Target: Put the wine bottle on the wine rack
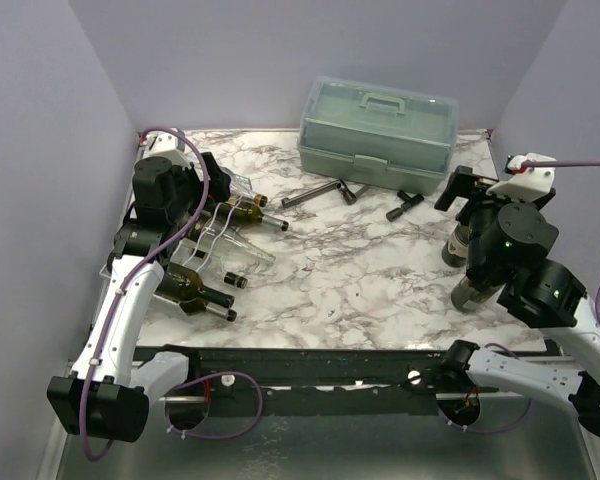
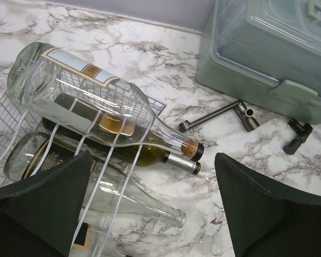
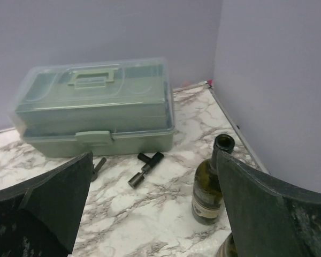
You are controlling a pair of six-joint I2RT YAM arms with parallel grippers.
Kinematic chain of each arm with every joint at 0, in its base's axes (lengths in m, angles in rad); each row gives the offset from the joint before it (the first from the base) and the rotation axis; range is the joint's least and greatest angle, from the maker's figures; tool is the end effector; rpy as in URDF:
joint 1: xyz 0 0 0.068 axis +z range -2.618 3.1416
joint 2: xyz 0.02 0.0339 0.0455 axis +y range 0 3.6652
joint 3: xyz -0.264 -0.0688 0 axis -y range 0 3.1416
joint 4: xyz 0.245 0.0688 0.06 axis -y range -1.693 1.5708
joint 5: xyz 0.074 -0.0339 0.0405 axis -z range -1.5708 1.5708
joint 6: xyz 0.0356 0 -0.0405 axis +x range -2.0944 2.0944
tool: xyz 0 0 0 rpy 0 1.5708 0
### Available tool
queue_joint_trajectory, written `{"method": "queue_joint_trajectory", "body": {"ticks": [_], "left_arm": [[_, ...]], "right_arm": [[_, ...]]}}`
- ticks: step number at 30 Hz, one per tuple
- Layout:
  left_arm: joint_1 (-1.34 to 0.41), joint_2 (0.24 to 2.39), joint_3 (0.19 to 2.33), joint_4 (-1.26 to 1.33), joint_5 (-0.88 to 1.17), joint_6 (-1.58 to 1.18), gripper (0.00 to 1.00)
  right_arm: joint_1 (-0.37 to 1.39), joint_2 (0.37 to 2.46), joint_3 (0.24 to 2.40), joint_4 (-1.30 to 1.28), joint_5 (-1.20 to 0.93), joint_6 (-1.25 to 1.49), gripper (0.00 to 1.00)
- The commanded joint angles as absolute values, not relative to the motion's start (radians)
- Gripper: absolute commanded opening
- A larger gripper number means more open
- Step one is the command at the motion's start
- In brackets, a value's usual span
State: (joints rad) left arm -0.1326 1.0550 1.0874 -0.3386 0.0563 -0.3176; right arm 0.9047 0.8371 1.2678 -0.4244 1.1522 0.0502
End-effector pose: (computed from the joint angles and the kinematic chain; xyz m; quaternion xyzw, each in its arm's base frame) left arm 0.2348 -0.0333 0.3780 -0.0579 0.8044 -0.1540 0.5708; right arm 0.1054 0.0815 0.4669 0.1067 0.6981 -0.0677 0.7048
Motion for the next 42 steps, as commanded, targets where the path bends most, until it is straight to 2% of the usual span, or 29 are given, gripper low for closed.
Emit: {"method": "queue_joint_trajectory", "body": {"ticks": [1,5,8,13,18,20,25,36,42], "left_arm": [[-0.137,1.055,1.089,-0.342,0.074,-0.324,0.99],[-0.140,1.052,1.089,-0.342,0.078,-0.327,0.99],[-0.142,1.055,1.089,-0.342,0.083,-0.330,0.99],[-0.146,1.057,1.089,-0.342,0.081,-0.330,0.99],[-0.149,1.057,1.089,-0.342,0.081,-0.329,0.99],[-0.150,1.055,1.089,-0.343,0.081,-0.328,0.99],[-0.155,1.053,1.089,-0.342,0.077,-0.325,0.99],[-0.163,1.055,1.091,-0.342,0.097,-0.334,0.99],[-0.165,1.062,1.095,-0.342,0.120,-0.345,0.99]], "right_arm": [[0.905,0.834,1.277,-0.456,1.326,0.029,1.00],[0.905,0.786,1.261,-0.472,1.363,0.039,1.00],[0.905,0.784,1.257,-0.511,1.371,0.059,0.96],[0.905,0.866,1.310,-0.713,1.354,0.222,0.97],[0.880,0.908,1.285,-0.564,1.335,0.076,0.98],[0.781,0.970,1.330,-0.619,1.240,0.113,1.00],[0.368,1.124,1.437,-0.696,0.892,0.146,1.00],[0.119,1.331,1.553,-0.840,0.724,0.271,1.00],[0.073,1.356,1.535,-0.898,0.611,0.303,1.00]]}}
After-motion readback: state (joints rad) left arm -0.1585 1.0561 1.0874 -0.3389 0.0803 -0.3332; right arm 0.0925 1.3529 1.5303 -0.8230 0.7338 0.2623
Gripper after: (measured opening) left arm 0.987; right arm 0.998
